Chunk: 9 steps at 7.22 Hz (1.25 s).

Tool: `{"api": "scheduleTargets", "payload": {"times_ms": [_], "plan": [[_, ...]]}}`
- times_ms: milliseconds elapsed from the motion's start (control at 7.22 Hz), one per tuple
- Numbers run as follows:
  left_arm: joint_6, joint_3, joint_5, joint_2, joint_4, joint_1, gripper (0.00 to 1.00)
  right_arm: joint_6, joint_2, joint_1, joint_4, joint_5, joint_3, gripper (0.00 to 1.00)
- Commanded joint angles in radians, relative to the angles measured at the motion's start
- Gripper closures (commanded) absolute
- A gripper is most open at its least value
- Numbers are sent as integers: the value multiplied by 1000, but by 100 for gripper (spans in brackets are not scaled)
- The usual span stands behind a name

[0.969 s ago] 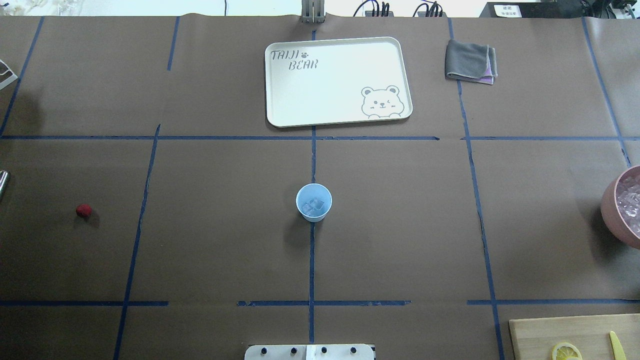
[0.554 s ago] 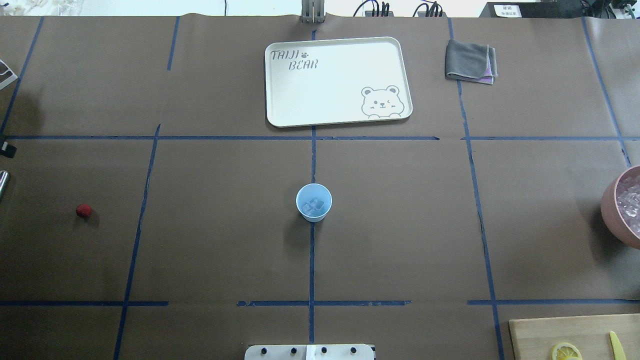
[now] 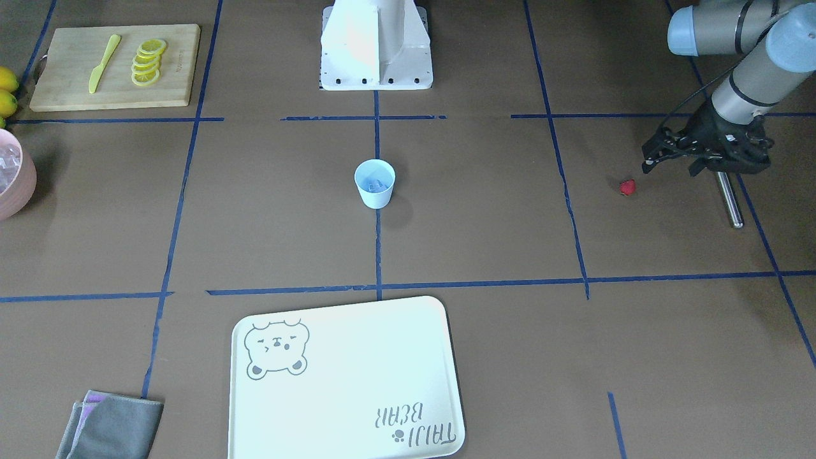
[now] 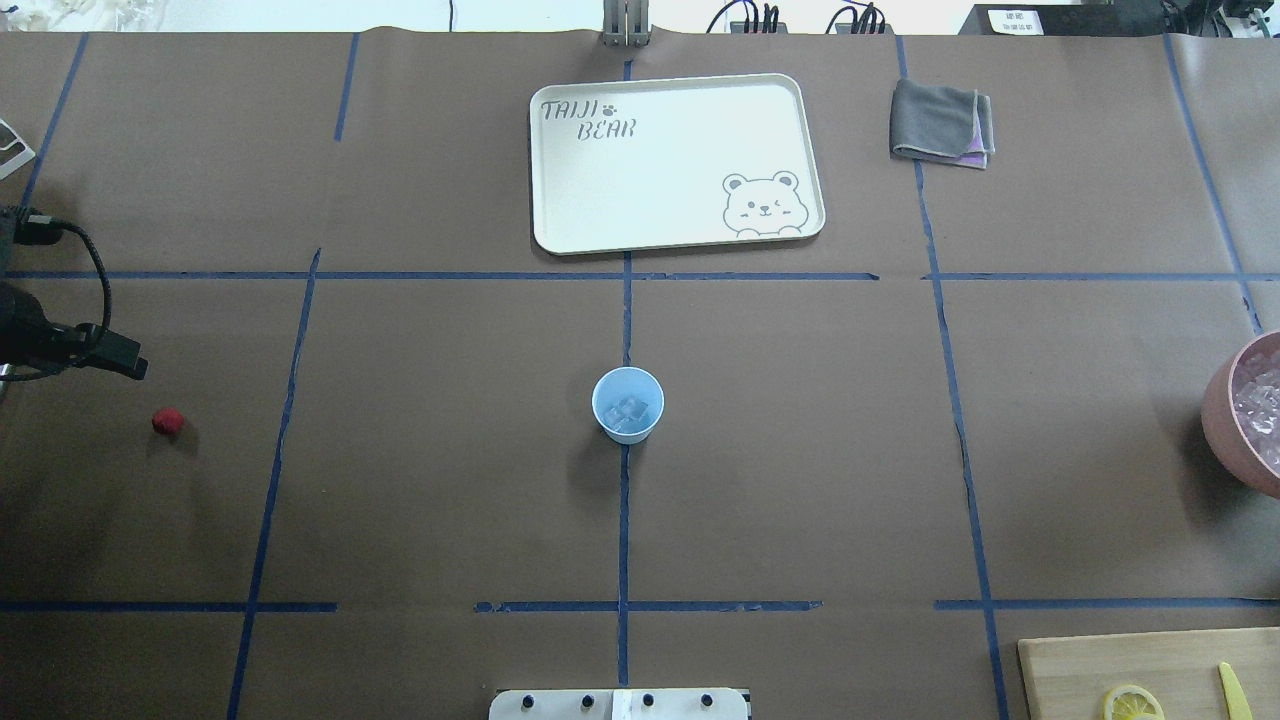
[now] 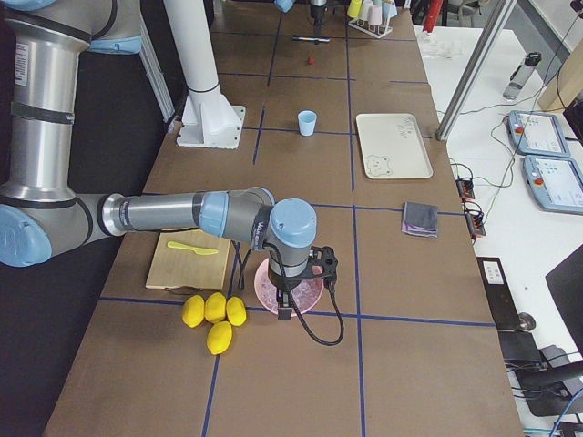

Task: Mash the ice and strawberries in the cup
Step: 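Lower the left gripper onto the red strawberry and grasp it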

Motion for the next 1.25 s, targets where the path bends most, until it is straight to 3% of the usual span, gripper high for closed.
{"api": "scheduleTargets", "payload": {"times_ms": [0,554,692,831,1108], "plan": [[-106,110,69,3,-194,84,0,-1,-3,0,0,-1,0,1],[-146,119,100,-2,-198,147,0,-1,-5,0,0,-1,0,1],[-147,119,100,-2,-198,149,8,-1,-5,0,0,-1,0,1],[-146,119,102,3,-198,149,25,-2,-5,0,0,-1,0,1],[-144,118,103,6,-193,150,73,-4,-5,0,0,-1,-2,1]]}}
